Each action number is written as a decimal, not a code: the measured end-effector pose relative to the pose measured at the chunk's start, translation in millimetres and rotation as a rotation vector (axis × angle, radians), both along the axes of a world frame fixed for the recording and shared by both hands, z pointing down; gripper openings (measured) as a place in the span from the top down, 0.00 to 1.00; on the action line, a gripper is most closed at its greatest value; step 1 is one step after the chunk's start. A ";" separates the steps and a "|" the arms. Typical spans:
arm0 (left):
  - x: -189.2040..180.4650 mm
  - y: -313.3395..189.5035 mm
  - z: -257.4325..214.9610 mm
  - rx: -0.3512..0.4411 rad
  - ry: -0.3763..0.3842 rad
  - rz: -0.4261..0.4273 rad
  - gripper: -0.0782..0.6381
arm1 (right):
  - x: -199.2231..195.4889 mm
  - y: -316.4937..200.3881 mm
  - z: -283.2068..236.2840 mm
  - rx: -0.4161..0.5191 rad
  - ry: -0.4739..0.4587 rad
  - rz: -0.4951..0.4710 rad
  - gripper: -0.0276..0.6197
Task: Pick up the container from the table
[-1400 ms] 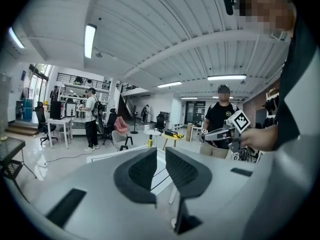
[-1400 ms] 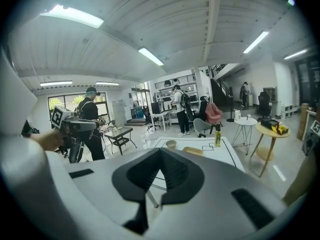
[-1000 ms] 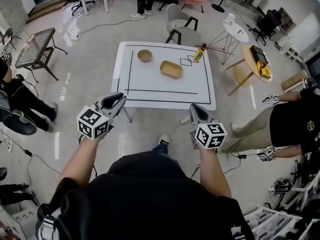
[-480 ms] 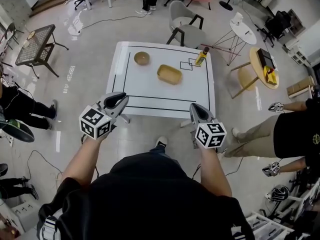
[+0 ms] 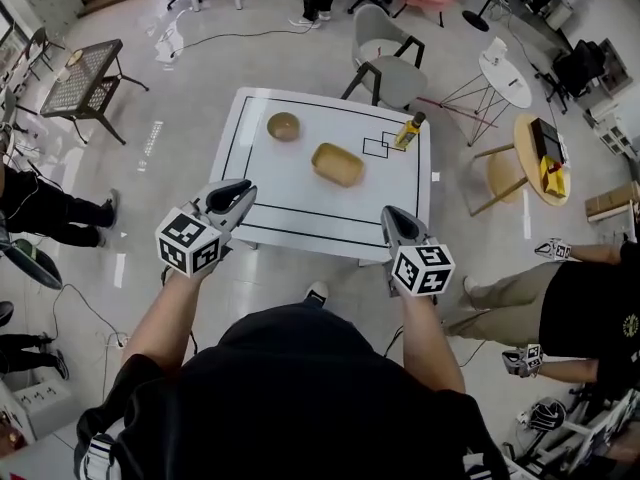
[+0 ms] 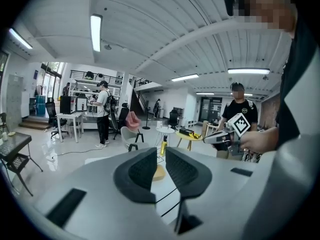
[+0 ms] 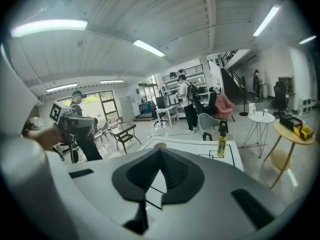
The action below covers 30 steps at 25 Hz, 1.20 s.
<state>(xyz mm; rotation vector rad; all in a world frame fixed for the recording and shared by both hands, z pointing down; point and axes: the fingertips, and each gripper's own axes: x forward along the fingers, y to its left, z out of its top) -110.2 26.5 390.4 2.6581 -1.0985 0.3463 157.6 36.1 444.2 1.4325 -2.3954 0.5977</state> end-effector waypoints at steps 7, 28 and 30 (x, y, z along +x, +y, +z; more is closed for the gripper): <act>27.7 -20.1 -0.3 0.006 -0.010 -0.038 0.81 | 24.4 -29.4 7.1 -0.005 0.002 -0.052 0.95; 86.4 -35.2 1.7 -0.001 -0.011 -0.045 0.82 | 56.6 -46.9 11.7 -0.005 -0.010 -0.102 0.95; 91.2 -38.7 1.2 0.001 -0.007 -0.038 0.82 | 59.8 -48.2 10.5 -0.005 -0.003 -0.102 0.95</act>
